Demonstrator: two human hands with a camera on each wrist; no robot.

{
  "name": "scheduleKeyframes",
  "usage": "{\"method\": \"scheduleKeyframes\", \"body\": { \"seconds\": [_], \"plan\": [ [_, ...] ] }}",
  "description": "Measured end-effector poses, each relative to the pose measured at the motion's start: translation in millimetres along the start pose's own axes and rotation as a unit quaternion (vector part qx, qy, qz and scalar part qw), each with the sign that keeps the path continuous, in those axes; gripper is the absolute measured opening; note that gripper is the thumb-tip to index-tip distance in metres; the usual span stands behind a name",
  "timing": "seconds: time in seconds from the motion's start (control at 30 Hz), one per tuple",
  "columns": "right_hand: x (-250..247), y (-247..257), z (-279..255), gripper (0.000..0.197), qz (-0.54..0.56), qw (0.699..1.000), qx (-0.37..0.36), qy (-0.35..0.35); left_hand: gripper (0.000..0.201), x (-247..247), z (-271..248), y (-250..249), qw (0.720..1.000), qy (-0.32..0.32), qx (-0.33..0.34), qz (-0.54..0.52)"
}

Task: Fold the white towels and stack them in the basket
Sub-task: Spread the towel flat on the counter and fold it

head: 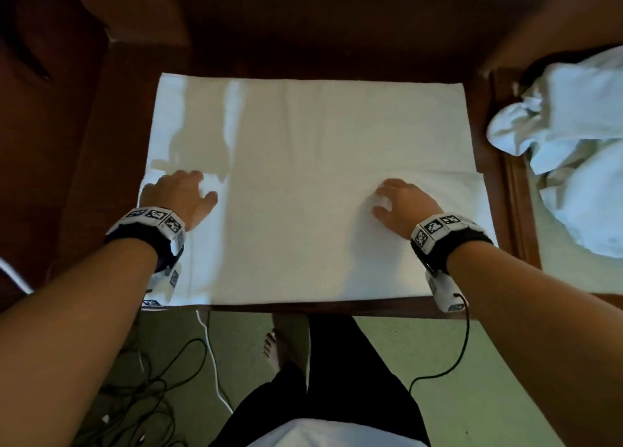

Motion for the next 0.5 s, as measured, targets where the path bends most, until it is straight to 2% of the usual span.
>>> {"method": "scheduleKeyframes", "body": {
  "seconds": [0.1,0.23,0.3,0.4,0.5],
  "plan": [
    [-28,-12,21,0.042,0.014,0.999,0.017,-0.035,0.039,-24,18,-16,0.996,0.017,0.023,-0.085],
    [-69,-33,67,0.039,0.014,0.997,0.038,-0.058,0.036,-54,62,-34,0.99,0.0,0.018,-0.137],
    [-85,-46,94,0.038,0.015,0.997,0.044,-0.068,0.039,-63,92,-43,0.993,-0.014,0.023,-0.118],
    [-101,-67,136,0.043,0.009,0.995,0.043,-0.09,0.052,-69,138,-56,0.997,-0.036,0.058,-0.032],
    [-108,-89,171,0.063,-0.046,0.995,0.042,-0.078,0.061,-63,176,-59,0.993,-0.034,0.074,0.083]
  ]
}}
Point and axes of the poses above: each hand's wrist, its own z-axis towards the middle knuckle, its own x-axis out of the palm, y = z × x, the point moved 1 cm from there along z, towards the middle knuckle, and after that the axes turned 7 degrees about -x, right-handed, at the moved point
